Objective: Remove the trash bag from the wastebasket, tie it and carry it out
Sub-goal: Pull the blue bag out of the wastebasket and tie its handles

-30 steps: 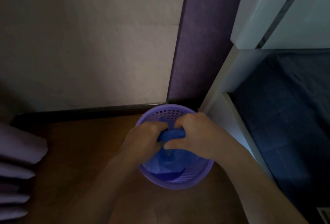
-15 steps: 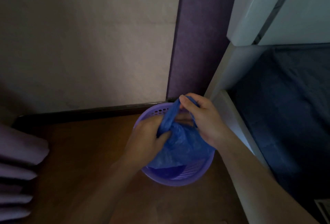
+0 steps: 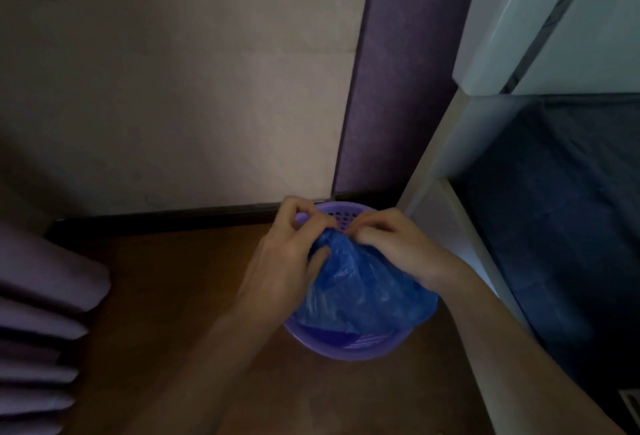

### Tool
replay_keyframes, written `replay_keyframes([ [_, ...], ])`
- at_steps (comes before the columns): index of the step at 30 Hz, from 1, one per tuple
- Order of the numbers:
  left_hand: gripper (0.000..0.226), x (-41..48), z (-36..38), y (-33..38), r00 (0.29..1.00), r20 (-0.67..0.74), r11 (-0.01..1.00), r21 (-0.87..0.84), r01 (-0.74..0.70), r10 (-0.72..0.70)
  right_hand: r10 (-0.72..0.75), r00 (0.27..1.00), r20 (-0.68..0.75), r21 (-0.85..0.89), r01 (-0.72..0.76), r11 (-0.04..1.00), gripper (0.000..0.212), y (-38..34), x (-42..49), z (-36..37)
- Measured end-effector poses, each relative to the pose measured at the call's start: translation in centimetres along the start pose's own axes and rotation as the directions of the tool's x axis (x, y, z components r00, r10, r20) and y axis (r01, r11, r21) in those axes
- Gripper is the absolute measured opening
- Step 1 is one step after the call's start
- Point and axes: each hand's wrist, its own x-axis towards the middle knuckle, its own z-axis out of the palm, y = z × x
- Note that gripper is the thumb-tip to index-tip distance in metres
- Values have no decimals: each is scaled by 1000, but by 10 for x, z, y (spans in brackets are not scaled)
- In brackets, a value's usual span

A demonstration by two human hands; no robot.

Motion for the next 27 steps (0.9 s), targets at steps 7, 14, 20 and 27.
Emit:
replay_keyframes([
  [7,16,5,3,0,977,68,970,-121,211,-204,-203,979,26,-471,191,861,16,-5,-9,1],
  [14,10,8,-1,12,775,355,433,-673,600,-523,-303,946,-113,-525,202,827,26,10,-1,-4],
  [20,35,6,-10,12,709,520,30,-797,604,-476,-486,847,-216,-563,299,771,33,-1,-5,12],
  [27,22,6,-13,7,697,505,60,-787,614,-509,-547,836,-53,-554,431,713,32,-7,-12,17],
])
